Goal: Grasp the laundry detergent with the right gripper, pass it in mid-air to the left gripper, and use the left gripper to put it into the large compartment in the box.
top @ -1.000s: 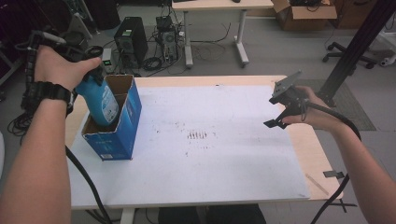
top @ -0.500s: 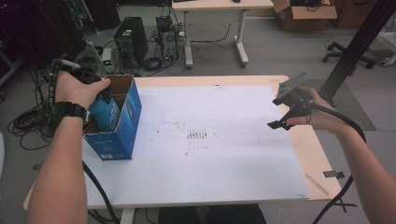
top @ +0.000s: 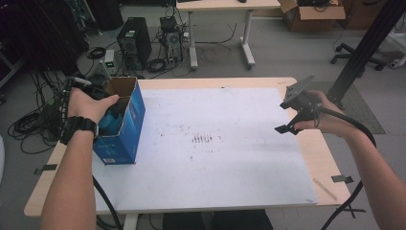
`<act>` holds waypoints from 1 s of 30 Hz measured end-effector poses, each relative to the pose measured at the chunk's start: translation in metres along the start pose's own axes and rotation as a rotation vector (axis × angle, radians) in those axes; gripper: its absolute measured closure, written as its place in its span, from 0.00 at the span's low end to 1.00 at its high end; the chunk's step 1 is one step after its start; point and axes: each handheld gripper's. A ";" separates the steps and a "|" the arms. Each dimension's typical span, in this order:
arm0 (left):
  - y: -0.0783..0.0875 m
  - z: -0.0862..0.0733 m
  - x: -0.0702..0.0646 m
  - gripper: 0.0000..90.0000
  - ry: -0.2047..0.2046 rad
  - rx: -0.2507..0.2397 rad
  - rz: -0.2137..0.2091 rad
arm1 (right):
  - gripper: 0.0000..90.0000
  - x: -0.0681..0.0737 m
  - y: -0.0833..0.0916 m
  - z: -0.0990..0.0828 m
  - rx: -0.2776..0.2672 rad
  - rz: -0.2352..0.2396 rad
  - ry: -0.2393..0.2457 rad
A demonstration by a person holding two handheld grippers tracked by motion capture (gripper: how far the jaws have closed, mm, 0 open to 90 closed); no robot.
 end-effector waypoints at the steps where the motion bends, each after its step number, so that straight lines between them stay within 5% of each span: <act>1: -0.001 0.000 0.000 0.42 -0.001 0.003 -0.002 | 0.06 0.000 0.000 0.000 -0.001 0.000 0.000; 30: -0.010 -0.002 -0.004 0.42 -0.015 0.010 -0.004 | 0.07 0.004 -0.003 -0.004 0.003 0.014 -0.002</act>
Point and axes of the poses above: each handheld gripper's, and its own axes: y roughly backward along the jaws, z roughly out of its top, x roughly to its left, and after that the axes turned 8 degrees about y, right-handed
